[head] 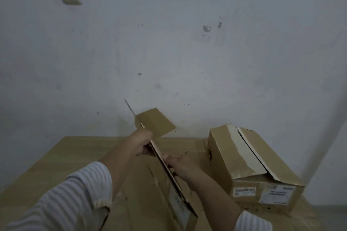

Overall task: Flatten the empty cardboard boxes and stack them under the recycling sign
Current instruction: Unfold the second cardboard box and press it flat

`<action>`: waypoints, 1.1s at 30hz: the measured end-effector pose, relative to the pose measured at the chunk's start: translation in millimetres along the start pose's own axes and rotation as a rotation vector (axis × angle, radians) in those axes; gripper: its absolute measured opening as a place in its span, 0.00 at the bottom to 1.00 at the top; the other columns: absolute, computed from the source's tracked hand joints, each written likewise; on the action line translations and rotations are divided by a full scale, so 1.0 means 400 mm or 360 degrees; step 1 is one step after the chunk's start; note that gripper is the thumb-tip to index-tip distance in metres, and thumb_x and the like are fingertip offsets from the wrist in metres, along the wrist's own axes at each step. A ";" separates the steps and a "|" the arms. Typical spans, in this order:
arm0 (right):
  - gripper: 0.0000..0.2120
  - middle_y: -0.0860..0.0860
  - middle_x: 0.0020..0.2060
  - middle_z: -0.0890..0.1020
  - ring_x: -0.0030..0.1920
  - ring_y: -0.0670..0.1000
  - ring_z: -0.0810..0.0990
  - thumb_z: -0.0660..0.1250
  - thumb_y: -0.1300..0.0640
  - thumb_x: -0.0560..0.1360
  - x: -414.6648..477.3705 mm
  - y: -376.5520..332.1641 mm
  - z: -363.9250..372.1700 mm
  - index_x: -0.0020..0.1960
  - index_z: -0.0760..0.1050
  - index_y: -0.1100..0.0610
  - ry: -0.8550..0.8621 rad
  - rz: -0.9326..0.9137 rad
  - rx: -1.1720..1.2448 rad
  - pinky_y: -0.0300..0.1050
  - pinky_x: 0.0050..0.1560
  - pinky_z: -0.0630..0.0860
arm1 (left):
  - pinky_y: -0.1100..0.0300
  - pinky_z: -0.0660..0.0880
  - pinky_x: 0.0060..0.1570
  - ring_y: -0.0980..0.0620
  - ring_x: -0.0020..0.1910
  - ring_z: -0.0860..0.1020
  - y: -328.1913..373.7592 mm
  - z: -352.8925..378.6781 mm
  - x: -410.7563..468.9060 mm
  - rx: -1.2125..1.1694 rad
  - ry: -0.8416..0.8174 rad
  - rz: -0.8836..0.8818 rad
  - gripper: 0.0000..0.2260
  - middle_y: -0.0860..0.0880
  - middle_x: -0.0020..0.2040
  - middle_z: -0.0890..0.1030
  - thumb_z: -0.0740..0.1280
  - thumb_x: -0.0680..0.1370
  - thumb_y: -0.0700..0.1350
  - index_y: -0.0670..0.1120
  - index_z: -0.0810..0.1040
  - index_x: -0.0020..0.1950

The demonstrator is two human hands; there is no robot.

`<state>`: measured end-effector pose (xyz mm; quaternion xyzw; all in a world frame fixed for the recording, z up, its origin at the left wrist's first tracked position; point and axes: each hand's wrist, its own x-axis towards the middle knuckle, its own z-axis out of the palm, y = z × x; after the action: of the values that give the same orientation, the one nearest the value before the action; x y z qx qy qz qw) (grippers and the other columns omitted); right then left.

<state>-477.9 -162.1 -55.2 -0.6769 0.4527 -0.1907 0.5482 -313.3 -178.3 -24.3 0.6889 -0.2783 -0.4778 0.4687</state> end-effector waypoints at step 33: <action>0.24 0.57 0.74 0.60 0.74 0.55 0.58 0.54 0.55 0.81 0.449 0.056 0.923 0.74 0.58 0.62 -0.0603 -0.0069 -0.1158 0.45 0.72 0.56 | 0.54 0.76 0.49 0.40 0.53 0.79 -0.571 -0.840 0.170 0.0417 0.0384 -0.0274 0.13 0.39 0.54 0.80 0.60 0.74 0.33 0.40 0.77 0.56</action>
<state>-115.3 -99.2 -238.8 -0.8591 0.3672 0.0984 0.3426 7.1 -14.7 -224.7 0.8174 -0.2200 -0.3899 0.3625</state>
